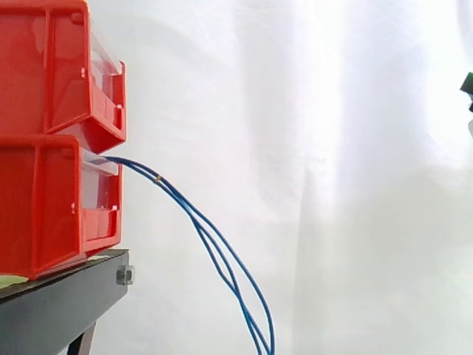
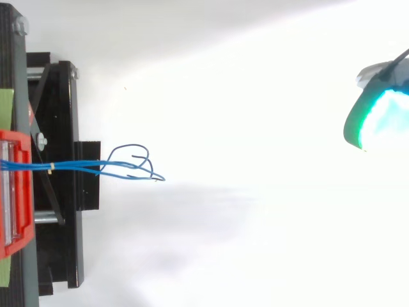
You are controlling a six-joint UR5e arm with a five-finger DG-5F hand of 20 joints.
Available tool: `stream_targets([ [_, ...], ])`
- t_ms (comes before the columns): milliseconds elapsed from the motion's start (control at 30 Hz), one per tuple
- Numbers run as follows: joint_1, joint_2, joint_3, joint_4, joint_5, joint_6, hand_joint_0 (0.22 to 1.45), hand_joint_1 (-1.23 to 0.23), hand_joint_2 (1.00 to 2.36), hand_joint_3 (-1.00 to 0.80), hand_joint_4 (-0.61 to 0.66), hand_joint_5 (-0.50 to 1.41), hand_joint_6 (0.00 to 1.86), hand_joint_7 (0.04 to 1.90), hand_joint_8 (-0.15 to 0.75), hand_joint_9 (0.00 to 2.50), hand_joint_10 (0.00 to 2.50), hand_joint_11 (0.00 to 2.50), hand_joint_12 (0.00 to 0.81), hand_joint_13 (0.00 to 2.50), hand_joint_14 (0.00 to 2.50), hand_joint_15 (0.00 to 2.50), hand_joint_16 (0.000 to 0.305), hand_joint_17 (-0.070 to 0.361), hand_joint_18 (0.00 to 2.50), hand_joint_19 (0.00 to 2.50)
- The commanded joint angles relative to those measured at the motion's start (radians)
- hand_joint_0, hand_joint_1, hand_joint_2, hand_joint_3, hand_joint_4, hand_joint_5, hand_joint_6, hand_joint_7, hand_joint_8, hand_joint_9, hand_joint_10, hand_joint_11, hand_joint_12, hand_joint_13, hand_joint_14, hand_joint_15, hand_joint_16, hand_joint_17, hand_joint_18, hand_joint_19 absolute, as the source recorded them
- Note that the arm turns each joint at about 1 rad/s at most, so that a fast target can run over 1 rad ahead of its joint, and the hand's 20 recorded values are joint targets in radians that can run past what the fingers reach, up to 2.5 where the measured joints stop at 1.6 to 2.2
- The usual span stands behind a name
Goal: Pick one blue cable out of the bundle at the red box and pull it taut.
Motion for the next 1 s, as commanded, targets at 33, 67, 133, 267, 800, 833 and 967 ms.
stream_targets([
  [33,0.000,0.000,0.000,0.000,-0.001,0.005,0.54,-0.57,1.00,-0.50,0.27,-0.23,0.50,0.71,0.302,0.31,0.00,0.01,0.389,0.23,0.00,0.00,0.064,0.145,0.25,0.17],
  [67,-0.002,0.000,0.000,0.000,-0.001,0.006,0.54,-0.57,1.00,-0.50,0.27,-0.23,0.50,0.71,0.302,0.31,0.00,0.01,0.389,0.23,0.00,0.00,0.064,0.145,0.25,0.17],
  [133,-0.002,0.000,0.000,0.000,-0.003,0.009,0.54,-0.57,1.00,-0.50,0.27,-0.23,0.50,0.71,0.303,0.31,0.00,0.01,0.390,0.23,0.00,0.00,0.064,0.145,0.26,0.17],
  [267,0.000,0.000,0.000,0.003,-0.003,0.009,0.54,-0.57,1.00,-0.50,0.27,-0.23,0.50,0.71,0.303,0.31,0.00,0.01,0.390,0.23,0.00,0.00,0.064,0.145,0.26,0.18],
  [800,0.005,0.000,0.001,0.112,0.002,0.003,0.54,-0.57,1.00,-0.50,0.27,-0.23,0.50,0.71,0.304,0.31,0.00,0.01,0.391,0.24,0.00,0.00,0.064,0.144,0.26,0.18],
  [833,0.005,0.000,0.000,0.115,0.002,0.003,0.54,-0.57,1.00,-0.50,0.27,-0.23,0.50,0.71,0.303,0.31,0.00,0.01,0.391,0.24,0.00,0.00,0.064,0.144,0.26,0.17],
  [967,0.009,-0.002,0.000,0.118,-0.006,0.003,0.54,-0.57,1.00,-0.50,0.27,-0.23,0.50,0.71,0.303,0.31,0.00,0.01,0.390,0.24,0.00,0.00,0.064,0.144,0.26,0.18],
])
